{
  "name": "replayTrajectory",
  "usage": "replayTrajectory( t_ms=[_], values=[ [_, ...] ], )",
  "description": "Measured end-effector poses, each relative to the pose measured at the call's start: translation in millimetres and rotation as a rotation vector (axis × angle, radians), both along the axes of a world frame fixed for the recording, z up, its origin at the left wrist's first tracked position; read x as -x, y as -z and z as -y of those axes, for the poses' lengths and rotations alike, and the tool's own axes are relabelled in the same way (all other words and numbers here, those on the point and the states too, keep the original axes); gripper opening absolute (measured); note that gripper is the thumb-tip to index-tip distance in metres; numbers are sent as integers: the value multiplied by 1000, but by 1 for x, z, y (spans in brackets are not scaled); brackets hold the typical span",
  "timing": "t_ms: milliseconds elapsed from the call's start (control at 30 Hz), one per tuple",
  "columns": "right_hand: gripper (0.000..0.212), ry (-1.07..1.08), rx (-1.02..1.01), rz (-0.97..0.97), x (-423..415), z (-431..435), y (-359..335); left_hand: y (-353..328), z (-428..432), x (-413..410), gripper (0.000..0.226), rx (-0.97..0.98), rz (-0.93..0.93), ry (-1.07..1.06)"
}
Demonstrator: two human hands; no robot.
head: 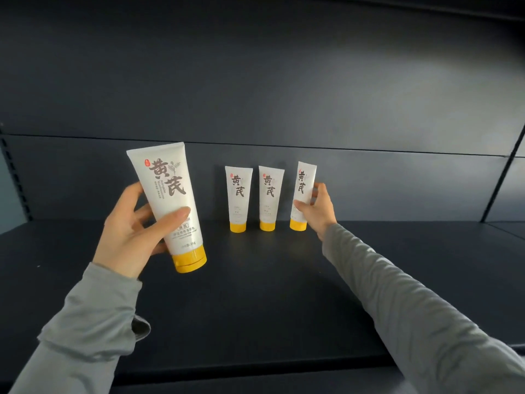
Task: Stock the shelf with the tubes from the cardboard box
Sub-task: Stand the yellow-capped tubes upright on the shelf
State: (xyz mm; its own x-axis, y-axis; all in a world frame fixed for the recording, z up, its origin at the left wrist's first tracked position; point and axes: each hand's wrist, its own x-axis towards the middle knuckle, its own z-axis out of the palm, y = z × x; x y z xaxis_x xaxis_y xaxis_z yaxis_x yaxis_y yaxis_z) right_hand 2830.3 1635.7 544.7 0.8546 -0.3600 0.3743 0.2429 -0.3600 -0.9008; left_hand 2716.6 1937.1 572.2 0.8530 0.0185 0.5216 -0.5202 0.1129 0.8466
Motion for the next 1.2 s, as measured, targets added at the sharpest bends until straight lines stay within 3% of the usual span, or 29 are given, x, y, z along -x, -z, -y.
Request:
replayTrajectory(
  t_ms=[433,700,867,1033,1200],
  values=[
    [40,-40,40,-38,-17,2,14,11,0,13,45,14,-25,-37],
    [53,-13,64,-111,-13,8,9,6,20,20,52,8,-52,-64],
    [47,50,26,88,20,18,-11,-6,46,17,39,-14,-40,-60],
    [20,-188,43,248,82,2,-23,-19,95,11,37,-55,-27,6],
    [43,-461,60,295,139,-28,-11,-19,131,7,39,-114,-22,41]
  ],
)
